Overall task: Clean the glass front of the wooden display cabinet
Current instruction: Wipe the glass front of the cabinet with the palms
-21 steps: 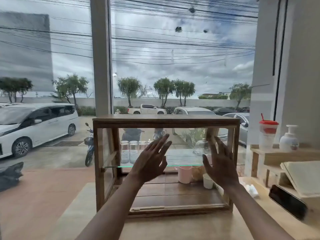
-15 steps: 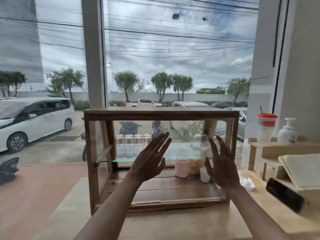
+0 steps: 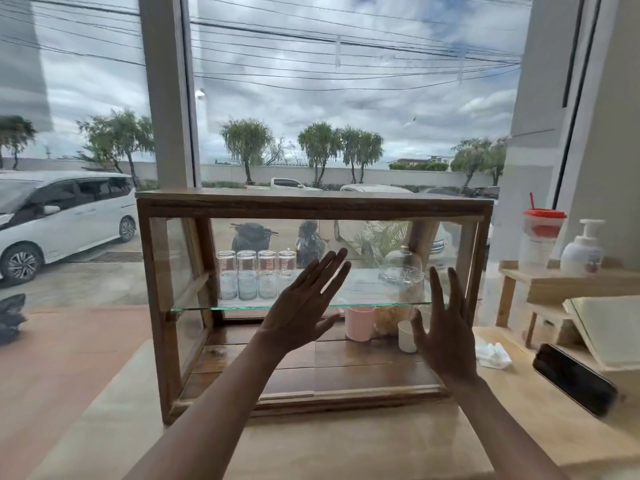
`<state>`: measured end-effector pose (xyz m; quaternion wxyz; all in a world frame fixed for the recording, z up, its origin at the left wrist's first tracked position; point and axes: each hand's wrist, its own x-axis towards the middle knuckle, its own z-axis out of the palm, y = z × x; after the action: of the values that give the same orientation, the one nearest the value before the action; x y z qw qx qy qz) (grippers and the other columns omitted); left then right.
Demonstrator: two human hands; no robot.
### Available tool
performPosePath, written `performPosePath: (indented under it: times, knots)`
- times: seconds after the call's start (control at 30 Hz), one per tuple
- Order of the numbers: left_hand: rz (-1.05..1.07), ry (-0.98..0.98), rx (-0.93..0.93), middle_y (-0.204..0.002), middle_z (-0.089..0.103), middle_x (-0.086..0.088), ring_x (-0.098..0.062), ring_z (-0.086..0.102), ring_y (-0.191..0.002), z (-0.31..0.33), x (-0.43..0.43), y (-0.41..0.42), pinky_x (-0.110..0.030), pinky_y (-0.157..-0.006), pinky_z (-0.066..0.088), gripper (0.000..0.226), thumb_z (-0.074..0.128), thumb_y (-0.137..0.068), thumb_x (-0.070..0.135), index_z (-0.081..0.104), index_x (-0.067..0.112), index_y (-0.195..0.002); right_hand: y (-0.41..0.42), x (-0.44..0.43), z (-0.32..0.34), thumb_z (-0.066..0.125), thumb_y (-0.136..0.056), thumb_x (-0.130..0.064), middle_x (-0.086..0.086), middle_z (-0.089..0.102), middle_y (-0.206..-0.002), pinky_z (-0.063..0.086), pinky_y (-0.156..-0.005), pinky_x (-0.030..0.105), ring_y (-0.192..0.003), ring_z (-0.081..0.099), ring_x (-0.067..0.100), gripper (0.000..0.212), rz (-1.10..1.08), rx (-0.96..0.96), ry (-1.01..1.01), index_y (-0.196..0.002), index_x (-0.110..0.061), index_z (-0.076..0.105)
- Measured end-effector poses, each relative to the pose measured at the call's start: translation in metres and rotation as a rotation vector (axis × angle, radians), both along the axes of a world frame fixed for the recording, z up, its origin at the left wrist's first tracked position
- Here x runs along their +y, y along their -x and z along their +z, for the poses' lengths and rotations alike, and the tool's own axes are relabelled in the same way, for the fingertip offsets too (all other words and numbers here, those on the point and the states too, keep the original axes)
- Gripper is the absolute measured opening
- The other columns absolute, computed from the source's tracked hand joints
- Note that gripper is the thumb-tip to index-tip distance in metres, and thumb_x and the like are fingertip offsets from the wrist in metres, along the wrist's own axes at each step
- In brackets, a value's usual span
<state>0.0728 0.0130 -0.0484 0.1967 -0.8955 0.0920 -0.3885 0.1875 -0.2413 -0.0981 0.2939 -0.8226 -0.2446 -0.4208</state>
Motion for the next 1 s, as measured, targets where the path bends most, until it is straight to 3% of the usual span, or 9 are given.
performPosePath:
  times: [0.17,0.3,0.4,0.5,0.53,0.63,0.7,0.87,1.0]
  knots:
    - [0.006,0.012,-0.038,-0.172,-0.001,-0.011,-0.024,0.0,-0.159,-0.003,-0.001,-0.004,-0.04,-0.129,0.009,0.101,0.061,-0.09,0.056,0.008,0.011,-0.163,-0.005,-0.002,-0.008,0.05,-0.093,-0.034,0.015,0.01,-0.171,0.042,-0.113,0.062,-0.161,0.007,0.029,0.077,0.001,0.016,-0.049,-0.163,-0.023,0.021]
    - [0.045,0.006,-0.049,-0.172,-0.002,-0.01,-0.024,0.0,-0.159,-0.007,-0.003,-0.005,-0.041,-0.129,0.008,0.103,0.058,-0.089,0.064,0.007,0.014,-0.164,-0.008,0.0,-0.015,0.043,-0.094,-0.041,0.015,0.005,-0.172,0.035,-0.117,0.065,-0.159,-0.016,0.015,0.077,-0.025,-0.016,-0.042,-0.164,-0.022,0.018]
    - [0.051,-0.003,-0.073,-0.172,0.0,-0.009,-0.023,0.002,-0.159,-0.007,0.0,-0.006,-0.041,-0.129,0.009,0.104,0.057,-0.089,0.067,0.007,0.016,-0.164,-0.007,0.004,-0.015,0.045,-0.096,-0.039,0.014,-0.001,-0.173,0.019,-0.127,0.058,-0.161,-0.008,0.025,0.078,-0.074,-0.016,0.011,-0.165,-0.022,0.013]
    - [0.07,-0.021,-0.069,-0.173,0.0,-0.007,-0.023,0.003,-0.159,-0.007,0.004,-0.004,-0.042,-0.129,0.009,0.1,0.045,-0.09,0.071,0.004,0.017,-0.164,0.0,0.011,-0.014,0.047,-0.097,-0.036,0.017,-0.001,-0.173,-0.012,-0.129,0.037,-0.161,0.005,0.035,0.079,-0.132,0.005,0.037,-0.165,-0.019,0.012]
    - [0.075,-0.022,-0.07,-0.173,-0.001,-0.007,-0.022,0.002,-0.159,-0.007,0.007,-0.003,-0.043,-0.129,0.009,0.099,0.04,-0.09,0.072,0.003,0.018,-0.164,0.002,0.015,-0.013,0.047,-0.096,-0.036,0.017,0.0,-0.173,-0.016,-0.127,0.033,-0.16,0.007,0.037,0.08,-0.136,0.013,0.027,-0.165,-0.019,0.011]
    - [0.075,-0.025,-0.094,-0.173,-0.002,-0.006,-0.022,0.0,-0.159,-0.007,0.015,0.002,-0.044,-0.129,0.009,0.1,0.041,-0.089,0.073,0.003,0.018,-0.164,0.009,0.025,-0.015,0.046,-0.098,-0.038,0.015,-0.004,-0.173,0.003,-0.122,0.045,-0.16,0.008,0.037,0.08,-0.132,0.026,0.034,-0.165,-0.022,0.006]
    - [0.08,-0.031,-0.1,-0.173,-0.003,-0.006,-0.022,0.0,-0.159,-0.006,0.02,0.006,-0.045,-0.129,0.009,0.105,0.05,-0.088,0.072,0.003,0.019,-0.164,0.013,0.031,-0.017,0.052,-0.1,-0.034,0.015,-0.002,-0.173,0.013,-0.115,0.046,-0.159,0.009,0.038,0.081,-0.117,0.01,0.031,-0.165,-0.021,0.008]
    - [0.105,-0.051,-0.104,-0.173,-0.002,-0.006,-0.023,0.003,-0.159,-0.007,0.028,0.015,-0.047,-0.129,0.009,0.108,0.059,-0.086,0.069,0.003,0.02,-0.164,0.022,0.036,-0.019,0.06,-0.097,-0.028,0.013,-0.002,-0.174,0.017,-0.119,0.045,-0.159,0.008,0.039,0.084,-0.03,0.026,0.026,-0.165,-0.023,0.01]
    - [0.11,-0.042,-0.105,-0.173,0.0,-0.006,-0.024,0.003,-0.159,-0.01,0.03,0.02,-0.046,-0.128,0.008,0.104,0.06,-0.087,0.066,0.005,0.022,-0.164,0.017,0.025,-0.015,0.056,-0.097,-0.03,0.017,0.014,-0.17,0.028,-0.122,0.054,-0.155,0.024,0.041,0.075,-0.054,0.015,-0.049,-0.163,-0.02,0.022]
